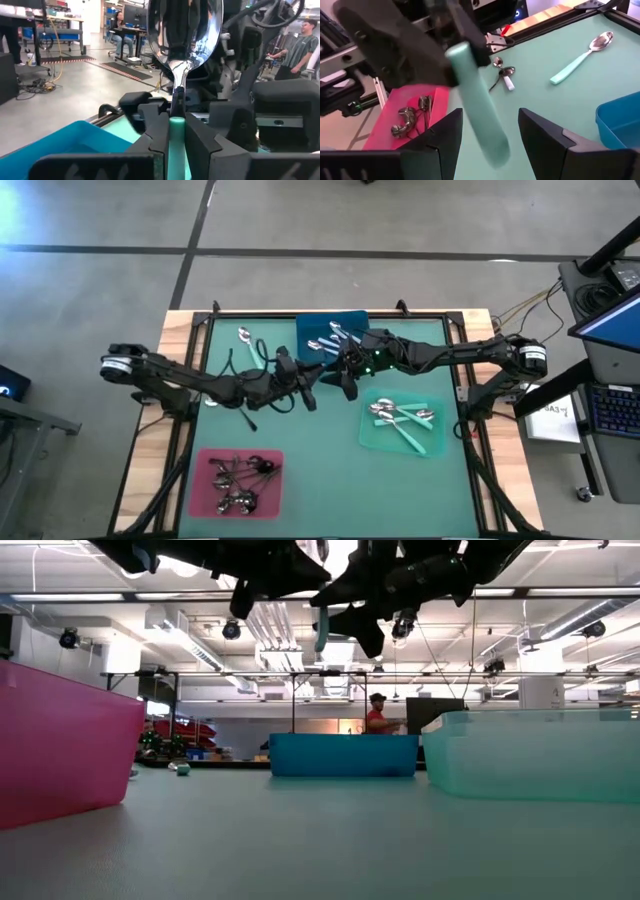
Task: Sort silverware by color (type)
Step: Put the green spoon into the green bin
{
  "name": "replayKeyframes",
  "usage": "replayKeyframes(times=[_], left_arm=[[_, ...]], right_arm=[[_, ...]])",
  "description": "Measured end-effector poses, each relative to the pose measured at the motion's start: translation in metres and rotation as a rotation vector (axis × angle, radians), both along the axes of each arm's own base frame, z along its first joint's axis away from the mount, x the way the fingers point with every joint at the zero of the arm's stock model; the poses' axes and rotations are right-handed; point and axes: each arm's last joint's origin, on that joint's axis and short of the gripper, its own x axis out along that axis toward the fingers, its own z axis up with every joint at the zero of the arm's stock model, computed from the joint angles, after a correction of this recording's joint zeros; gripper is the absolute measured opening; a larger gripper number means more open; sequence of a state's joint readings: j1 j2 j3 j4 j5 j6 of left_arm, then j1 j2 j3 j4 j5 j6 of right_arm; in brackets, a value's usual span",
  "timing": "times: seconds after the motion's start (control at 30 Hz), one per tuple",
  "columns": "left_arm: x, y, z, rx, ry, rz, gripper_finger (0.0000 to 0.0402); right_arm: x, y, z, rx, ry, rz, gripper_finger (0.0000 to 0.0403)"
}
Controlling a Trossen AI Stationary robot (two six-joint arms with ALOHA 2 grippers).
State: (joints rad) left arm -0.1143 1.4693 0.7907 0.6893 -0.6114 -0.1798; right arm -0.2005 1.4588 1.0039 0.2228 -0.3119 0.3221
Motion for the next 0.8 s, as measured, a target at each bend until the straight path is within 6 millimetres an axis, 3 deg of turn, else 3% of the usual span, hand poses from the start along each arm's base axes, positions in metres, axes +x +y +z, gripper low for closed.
replayKeyframes(times=[0.17,0.33,0.6,0.8], left_arm=[[0.004,-0.001,-0.001,0.011,0.014,-0.011,0.0021],[0.003,0.0,-0.003,0.001,0.007,-0.007,0.0027],[0.002,0.0,-0.005,0.006,0.034,-0.005,0.006],[0.0,0.0,-0.007,0.012,0.084,0.005,0.0077]], right_arm=[[0.0,0.0,0.0,0.0,0.001,0.0,0.0155],[0.0,0.0,0.001,-0.041,-0.012,0.014,0.0055],[-0.001,-0.001,0.0,-0.028,0.001,0.008,0.0052],[-0.008,-0.01,0.012,-0.136,0.131,-0.143,0.0052]])
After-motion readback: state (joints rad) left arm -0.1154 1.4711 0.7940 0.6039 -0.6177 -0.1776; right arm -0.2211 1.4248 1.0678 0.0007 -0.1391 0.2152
